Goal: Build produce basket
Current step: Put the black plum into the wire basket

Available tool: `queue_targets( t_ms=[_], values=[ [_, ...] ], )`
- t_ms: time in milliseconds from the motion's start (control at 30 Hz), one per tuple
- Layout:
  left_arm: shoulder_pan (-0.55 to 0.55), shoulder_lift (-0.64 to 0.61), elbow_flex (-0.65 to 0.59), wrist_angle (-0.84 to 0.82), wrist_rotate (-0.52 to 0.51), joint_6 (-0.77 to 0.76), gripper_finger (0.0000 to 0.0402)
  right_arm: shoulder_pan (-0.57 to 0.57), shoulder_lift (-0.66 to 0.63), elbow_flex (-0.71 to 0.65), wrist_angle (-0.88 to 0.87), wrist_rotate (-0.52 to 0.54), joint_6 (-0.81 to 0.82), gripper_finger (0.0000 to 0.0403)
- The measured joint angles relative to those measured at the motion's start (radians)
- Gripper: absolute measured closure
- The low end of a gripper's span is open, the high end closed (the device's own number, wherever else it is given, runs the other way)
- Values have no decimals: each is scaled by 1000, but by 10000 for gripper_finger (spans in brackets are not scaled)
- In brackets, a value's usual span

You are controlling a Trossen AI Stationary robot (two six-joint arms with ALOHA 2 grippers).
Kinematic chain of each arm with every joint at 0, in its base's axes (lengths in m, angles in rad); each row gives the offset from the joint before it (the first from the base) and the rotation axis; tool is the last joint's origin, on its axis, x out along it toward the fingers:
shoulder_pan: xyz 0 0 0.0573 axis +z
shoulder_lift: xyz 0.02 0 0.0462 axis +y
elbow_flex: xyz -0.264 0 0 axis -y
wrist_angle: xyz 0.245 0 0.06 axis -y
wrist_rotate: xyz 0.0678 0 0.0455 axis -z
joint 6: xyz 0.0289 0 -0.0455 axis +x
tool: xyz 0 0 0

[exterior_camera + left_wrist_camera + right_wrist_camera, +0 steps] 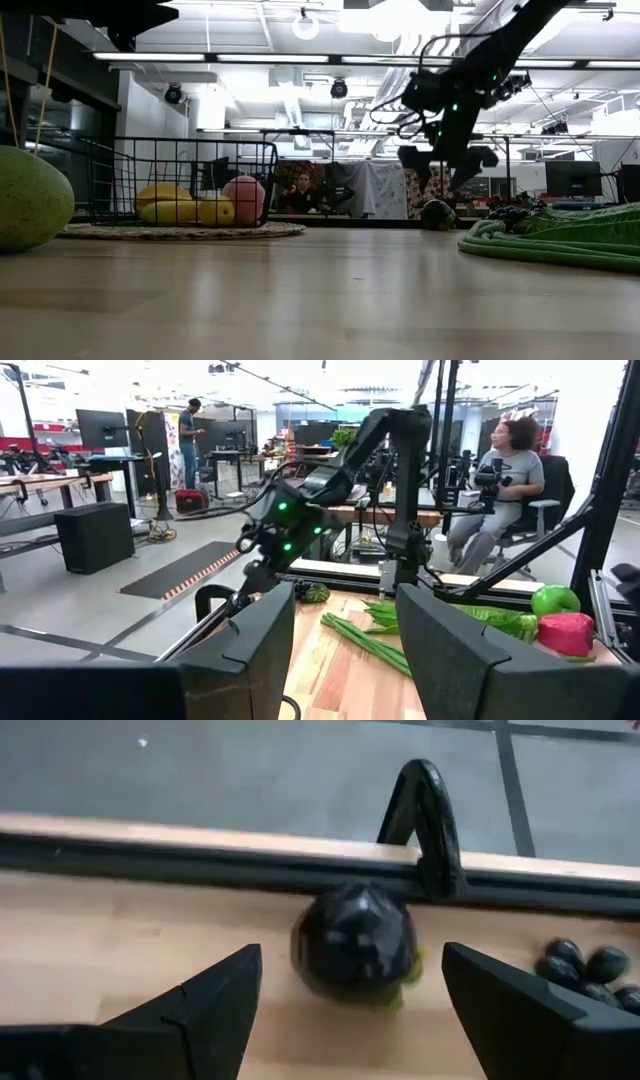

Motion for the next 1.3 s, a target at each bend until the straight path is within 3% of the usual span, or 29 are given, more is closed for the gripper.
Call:
queue_targets(
  t_ms=[500, 900, 1300],
  values=[
    [0, 0, 0, 0, 0, 0, 236, -60, 164, 0, 126, 7, 52, 103],
    [0, 0, 0, 0, 0, 0, 236, -65, 182, 2, 127, 14, 50, 106],
    [0, 0, 0, -20, 0, 0, 236, -36, 100, -3, 36, -22, -93, 188]
  ],
)
